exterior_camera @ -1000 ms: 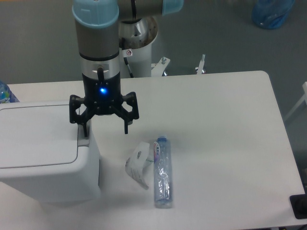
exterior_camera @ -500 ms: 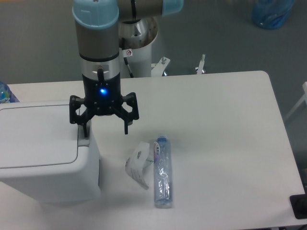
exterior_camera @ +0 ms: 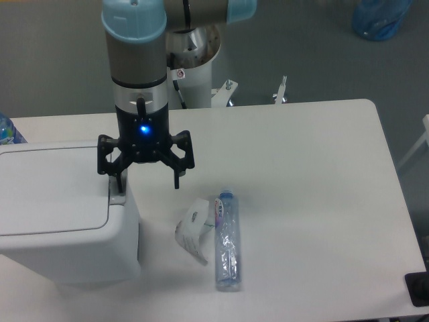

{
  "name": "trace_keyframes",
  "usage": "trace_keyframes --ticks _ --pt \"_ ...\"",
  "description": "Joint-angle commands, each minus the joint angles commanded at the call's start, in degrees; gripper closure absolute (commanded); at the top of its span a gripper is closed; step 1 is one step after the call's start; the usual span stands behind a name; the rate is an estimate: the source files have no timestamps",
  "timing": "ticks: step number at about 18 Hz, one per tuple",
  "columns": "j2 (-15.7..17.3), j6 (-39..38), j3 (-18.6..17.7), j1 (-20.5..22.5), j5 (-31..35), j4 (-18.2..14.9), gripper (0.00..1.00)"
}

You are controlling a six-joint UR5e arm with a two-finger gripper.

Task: Open the trash can
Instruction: 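Press down on the lid edge so the lid flips open, then raise the gripper away from the open trash can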

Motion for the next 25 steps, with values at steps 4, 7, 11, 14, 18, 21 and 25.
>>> trace_keyframes --ticks 4,7,11,14,18,21,25 --pt "-0.1 0.0 0.0 0.0 0.0 0.0 0.00" --pt "0.0 0.0 0.3 0.0 -0.1 0.0 0.00" --pt "-0.1 0.8 3.0 0.0 0.4 0.5 0.00" --pt "-0.4 4.4 5.4 0.9 3.3 1.1 0.00" --pt "-0.4 14.5 6.2 3.6 11.3 1.1 0.00" --pt "-0.5 19.4 6.2 5.5 17.0 1.0 0.00" --pt "-0.3 26.0 5.7 10.2 19.2 0.2 0.00"
